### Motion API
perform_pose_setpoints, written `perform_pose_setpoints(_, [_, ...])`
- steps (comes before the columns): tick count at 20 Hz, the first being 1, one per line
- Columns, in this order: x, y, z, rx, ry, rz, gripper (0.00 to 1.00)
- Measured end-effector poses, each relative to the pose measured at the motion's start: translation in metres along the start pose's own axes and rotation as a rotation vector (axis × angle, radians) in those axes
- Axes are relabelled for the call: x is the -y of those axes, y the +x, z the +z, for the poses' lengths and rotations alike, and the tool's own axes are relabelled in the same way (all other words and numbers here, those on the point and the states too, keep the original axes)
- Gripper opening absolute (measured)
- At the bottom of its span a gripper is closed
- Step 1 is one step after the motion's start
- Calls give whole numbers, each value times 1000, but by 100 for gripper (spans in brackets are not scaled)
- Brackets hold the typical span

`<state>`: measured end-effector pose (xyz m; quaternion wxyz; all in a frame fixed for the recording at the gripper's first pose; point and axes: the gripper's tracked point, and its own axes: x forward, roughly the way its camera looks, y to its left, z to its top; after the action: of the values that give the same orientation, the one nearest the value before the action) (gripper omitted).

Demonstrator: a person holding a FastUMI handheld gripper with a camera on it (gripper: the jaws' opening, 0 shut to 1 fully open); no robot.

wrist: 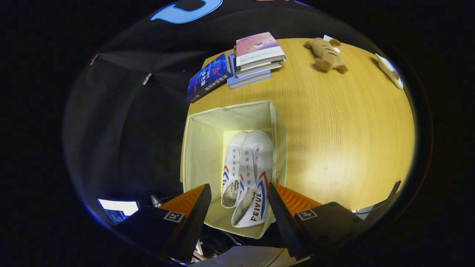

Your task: Open the storage box then place both shoes into the box .Put the left shoe in first, then the right shoe, with the right side of both shoes facing outward in a uniform manner.

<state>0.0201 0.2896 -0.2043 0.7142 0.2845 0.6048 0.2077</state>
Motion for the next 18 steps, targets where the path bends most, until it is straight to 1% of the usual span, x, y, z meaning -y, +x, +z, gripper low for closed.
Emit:
perform_pose_setpoints(1, [7,-1,-1,6,-6,-12,97])
perform_pose_setpoints(2, [11,-4,-2,18,-10,-10,98])
perform_pose_setpoints(8, [39,-41,4,132,26,25,98])
perform_pose_setpoints(11, [62,-70,13,222,29,24,98])
perform_pose_setpoints(15, [102,-113,27,365,-6,-20,98])
perform_pose_setpoints(18, [134,-144,36,475,-48,-75,98])
